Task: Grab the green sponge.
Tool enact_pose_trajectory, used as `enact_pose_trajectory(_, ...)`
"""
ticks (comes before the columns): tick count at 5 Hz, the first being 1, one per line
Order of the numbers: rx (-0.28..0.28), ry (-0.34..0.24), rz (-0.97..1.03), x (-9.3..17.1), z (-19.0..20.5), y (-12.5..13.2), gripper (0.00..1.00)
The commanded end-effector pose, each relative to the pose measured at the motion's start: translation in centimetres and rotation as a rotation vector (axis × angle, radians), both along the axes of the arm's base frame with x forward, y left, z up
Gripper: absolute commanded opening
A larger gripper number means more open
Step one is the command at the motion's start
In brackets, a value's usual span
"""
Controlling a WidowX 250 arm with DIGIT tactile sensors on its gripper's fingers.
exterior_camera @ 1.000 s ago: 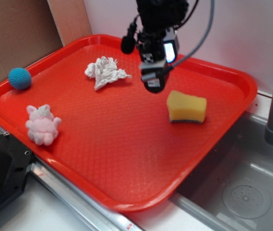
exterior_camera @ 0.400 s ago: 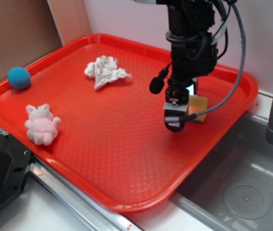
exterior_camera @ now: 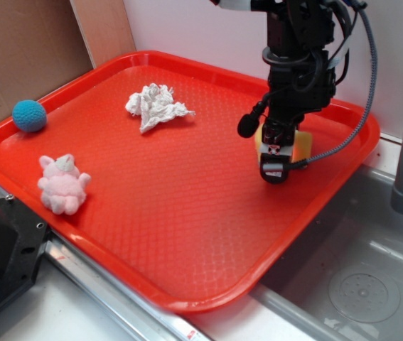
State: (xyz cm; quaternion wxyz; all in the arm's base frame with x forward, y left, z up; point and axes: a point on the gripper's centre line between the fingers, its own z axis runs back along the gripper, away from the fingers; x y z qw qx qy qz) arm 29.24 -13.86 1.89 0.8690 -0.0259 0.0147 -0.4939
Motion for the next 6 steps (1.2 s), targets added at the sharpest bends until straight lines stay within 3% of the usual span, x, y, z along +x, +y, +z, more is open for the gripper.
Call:
enact_pose_trajectory(1, 0.092, -0.063, 0.309, -1.6, 6.0, 1.9, 0.00)
enact_pose_trajectory(2, 0.137, -0.102, 0.560, -3.0, 10.5, 4.5, 0.00)
enact_pose_trajectory(4, -0.036, -0.003, 1.064, -7.9, 15.4, 10.1, 0.00)
enact_pose_trajectory(5, -0.092, -0.015, 1.152, -10.3, 16.5, 11.5, 0.00)
enact_pose_trajectory(6, -0.073, -0.051, 1.171, -11.6, 16.6, 11.5, 0.00)
